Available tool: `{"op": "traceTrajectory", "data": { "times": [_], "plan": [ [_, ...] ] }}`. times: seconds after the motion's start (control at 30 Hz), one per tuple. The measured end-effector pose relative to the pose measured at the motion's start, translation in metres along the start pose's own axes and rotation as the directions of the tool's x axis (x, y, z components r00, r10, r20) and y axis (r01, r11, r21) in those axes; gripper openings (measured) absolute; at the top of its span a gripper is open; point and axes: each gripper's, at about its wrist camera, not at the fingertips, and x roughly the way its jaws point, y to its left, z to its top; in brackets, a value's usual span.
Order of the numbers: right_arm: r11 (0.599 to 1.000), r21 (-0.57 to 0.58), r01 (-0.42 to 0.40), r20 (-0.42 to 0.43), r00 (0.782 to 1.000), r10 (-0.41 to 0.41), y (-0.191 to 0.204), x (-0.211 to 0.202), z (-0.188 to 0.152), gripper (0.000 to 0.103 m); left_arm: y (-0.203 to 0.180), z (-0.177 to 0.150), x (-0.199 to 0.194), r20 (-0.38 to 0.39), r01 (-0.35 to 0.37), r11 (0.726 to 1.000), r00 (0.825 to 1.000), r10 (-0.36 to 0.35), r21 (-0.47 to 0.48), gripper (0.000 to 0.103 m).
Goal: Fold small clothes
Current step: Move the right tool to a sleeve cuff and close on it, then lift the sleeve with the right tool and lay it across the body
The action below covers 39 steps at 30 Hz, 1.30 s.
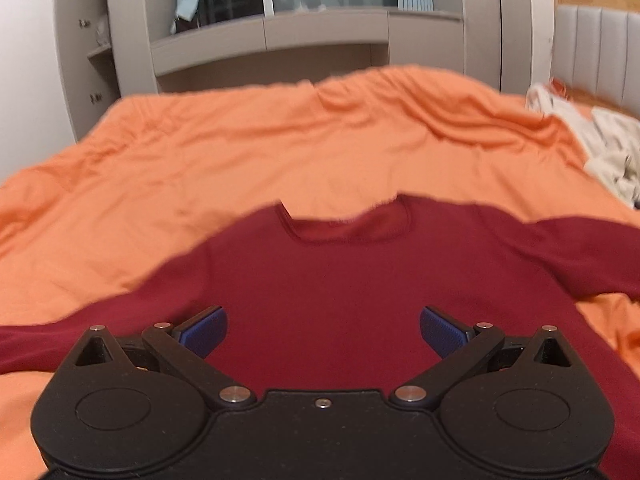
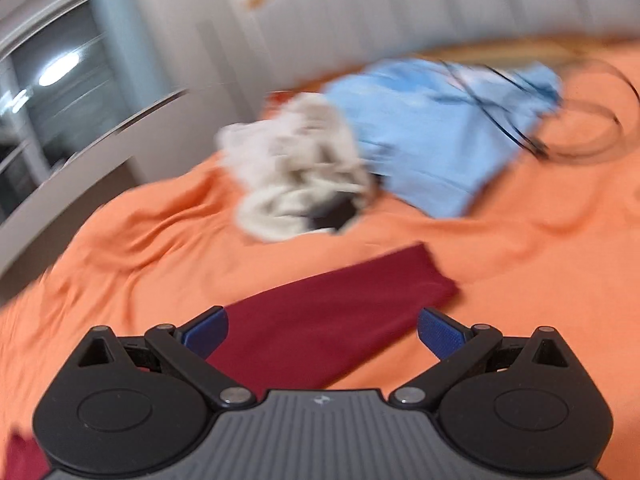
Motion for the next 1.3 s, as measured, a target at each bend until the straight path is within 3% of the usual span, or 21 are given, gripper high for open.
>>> {"op": "traceTrajectory", "data": {
  "times": [0.1,0.3,0.4,0.47,0.53,0.7,0.9,1.1,1.3],
  "plan": [
    [0.997,0.074,0.024,-0.015,1.0,-0.023,-0.021,0.02,0.001,0.102,-0.007,-0.007,0.026,-0.031,0.027,1.0,0.999,-0.027,-0.005,0.103],
    [0.987,0.06,0.146,-0.054,0.988,-0.143,-0.033,0.053,-0.008,0.075,-0.017,-0.019,0.057,-0.089,0.044,0.999,0.995,-0.043,0.017,0.103],
    [0.979,0.04,0.198,-0.014,0.98,-0.197,-0.029,0.06,-0.012,0.049,-0.016,-0.023,0.065,-0.12,0.048,0.999,0.992,-0.046,0.009,0.103],
    [0.976,0.024,0.217,0.019,0.976,-0.217,-0.025,0.061,-0.012,0.017,-0.015,-0.025,0.069,-0.14,0.048,0.999,0.989,-0.047,0.002,0.103],
    [0.979,-0.004,0.202,0.053,0.978,-0.201,-0.019,0.056,-0.011,0.008,-0.012,-0.024,0.069,-0.144,0.049,0.999,0.988,-0.05,-0.011,0.103],
    [0.975,-0.185,0.119,0.175,0.981,-0.087,0.025,0.028,0.002,0.006,0.001,-0.014,0.056,-0.124,0.051,0.998,0.991,-0.055,-0.037,0.103],
    [0.912,-0.399,-0.091,0.178,0.968,0.175,0.119,-0.011,0.018,0.006,0.028,0.004,0.034,-0.087,0.048,0.997,0.995,-0.053,-0.066,0.103],
    [0.76,-0.565,-0.321,0.071,0.899,0.433,0.227,-0.042,-0.015,0.006,0.064,0.009,0.02,-0.031,0.082,0.986,0.996,-0.088,-0.142,0.103],
    [0.594,-0.637,-0.491,-0.1,0.817,0.568,0.3,-0.053,-0.083,0.006,0.105,0.013,0.015,0.013,0.05,0.968,0.999,-0.049,-0.247,0.103]
  ]
}}
